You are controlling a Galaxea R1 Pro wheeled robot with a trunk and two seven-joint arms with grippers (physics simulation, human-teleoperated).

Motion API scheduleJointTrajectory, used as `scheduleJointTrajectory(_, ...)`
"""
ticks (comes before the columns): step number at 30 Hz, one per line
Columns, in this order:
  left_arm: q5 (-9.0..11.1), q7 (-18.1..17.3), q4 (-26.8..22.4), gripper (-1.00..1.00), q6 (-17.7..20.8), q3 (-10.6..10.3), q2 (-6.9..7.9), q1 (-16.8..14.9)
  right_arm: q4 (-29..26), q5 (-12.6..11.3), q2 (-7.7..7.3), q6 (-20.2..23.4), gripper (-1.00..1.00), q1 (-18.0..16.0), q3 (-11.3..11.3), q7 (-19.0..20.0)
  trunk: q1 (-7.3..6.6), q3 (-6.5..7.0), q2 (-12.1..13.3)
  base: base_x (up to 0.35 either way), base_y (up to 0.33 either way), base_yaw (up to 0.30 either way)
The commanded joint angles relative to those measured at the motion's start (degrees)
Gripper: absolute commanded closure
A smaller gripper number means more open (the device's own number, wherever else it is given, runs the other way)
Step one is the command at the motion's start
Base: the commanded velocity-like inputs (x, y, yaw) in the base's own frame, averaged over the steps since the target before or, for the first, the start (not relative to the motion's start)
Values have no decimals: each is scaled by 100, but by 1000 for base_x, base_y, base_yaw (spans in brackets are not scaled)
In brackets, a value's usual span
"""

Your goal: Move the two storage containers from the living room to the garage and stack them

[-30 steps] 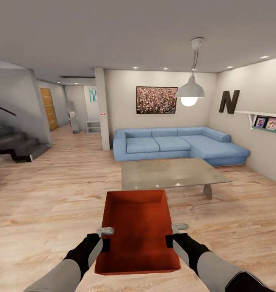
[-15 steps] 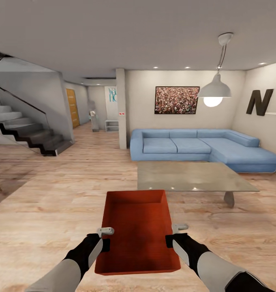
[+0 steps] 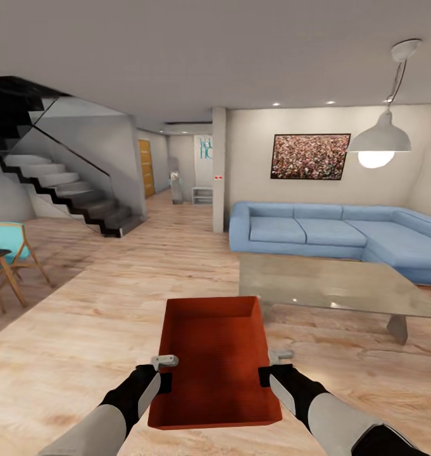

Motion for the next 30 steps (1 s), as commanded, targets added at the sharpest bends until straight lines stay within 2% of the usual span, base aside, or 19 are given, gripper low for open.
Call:
scheduleJointTrajectory(1, -76, 220, 11, 100, 52, -35, 2, 4, -118, -39, -4, -132, 100, -4, 105, -36, 2, -4, -5, 0, 0, 300)
scheduleJointTrajectory(30, -76, 220, 20, 100, 52, -35, 2, 4, -118, -38, -4, -132, 100, -4, 105, -36, 2, -4, -5, 0, 0, 300)
